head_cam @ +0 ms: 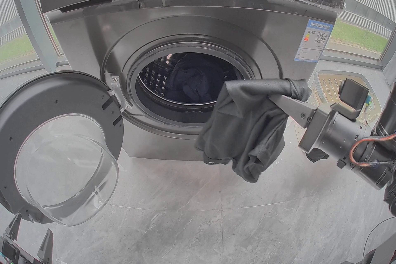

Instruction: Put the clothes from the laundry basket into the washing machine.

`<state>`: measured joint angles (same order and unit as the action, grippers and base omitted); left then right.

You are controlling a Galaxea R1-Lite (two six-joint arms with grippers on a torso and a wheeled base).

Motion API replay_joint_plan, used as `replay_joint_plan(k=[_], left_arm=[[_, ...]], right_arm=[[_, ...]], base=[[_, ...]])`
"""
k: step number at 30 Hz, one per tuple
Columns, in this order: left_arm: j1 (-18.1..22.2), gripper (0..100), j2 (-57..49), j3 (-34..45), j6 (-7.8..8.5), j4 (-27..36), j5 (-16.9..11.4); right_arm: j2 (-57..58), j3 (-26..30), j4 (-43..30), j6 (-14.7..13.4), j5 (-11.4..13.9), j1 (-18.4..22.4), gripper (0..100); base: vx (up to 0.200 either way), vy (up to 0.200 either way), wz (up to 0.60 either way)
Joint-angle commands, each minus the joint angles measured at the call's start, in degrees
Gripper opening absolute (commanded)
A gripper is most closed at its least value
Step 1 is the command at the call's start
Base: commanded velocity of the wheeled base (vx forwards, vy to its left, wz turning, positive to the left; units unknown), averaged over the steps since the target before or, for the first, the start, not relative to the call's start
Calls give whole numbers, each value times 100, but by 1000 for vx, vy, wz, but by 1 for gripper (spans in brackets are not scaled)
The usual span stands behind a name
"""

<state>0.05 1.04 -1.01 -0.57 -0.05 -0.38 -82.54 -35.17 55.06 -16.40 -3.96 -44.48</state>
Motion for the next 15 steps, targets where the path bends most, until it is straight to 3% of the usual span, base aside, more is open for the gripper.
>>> replay_joint_plan(k=[1,3,4,7,8,9,11,13,15], left_arm=[[4,100,-104,13,-83,-171,-59],[30,100,-16,-576,-321,-593,-410],[74,100,266,-1050,-435,-698,-806],[65,100,942,-1525,-505,-646,-1782],[65,100,977,-1534,-505,-646,-1834],[57,100,1566,-1586,-505,-646,-2388],[74,100,2436,-1621,-417,-769,-2959],[-14,100,3104,-1701,-338,-962,-3302],[-163,100,3922,-1736,-171,-1322,-3469]], right_arm=[[-623,-192,435,-241,-105,-236,0],[-798,-236,602,-250,-114,-263,0],[-922,-262,690,-250,-122,-263,0],[-1141,-368,892,-250,-122,-263,0],[-1150,-368,910,-250,-122,-263,0],[-1299,-482,1041,-241,-158,-263,0],[-1519,-728,1226,-232,-342,-271,0],[-1739,-948,1402,-232,-448,-280,0],[-1941,-1115,1577,-215,-615,-280,0]], base=[[0,0,0],[0,0,0],[0,0,0],[0,0,0],[0,0,0],[0,0,0],[0,0,0],[0,0,0],[0,0,0]])
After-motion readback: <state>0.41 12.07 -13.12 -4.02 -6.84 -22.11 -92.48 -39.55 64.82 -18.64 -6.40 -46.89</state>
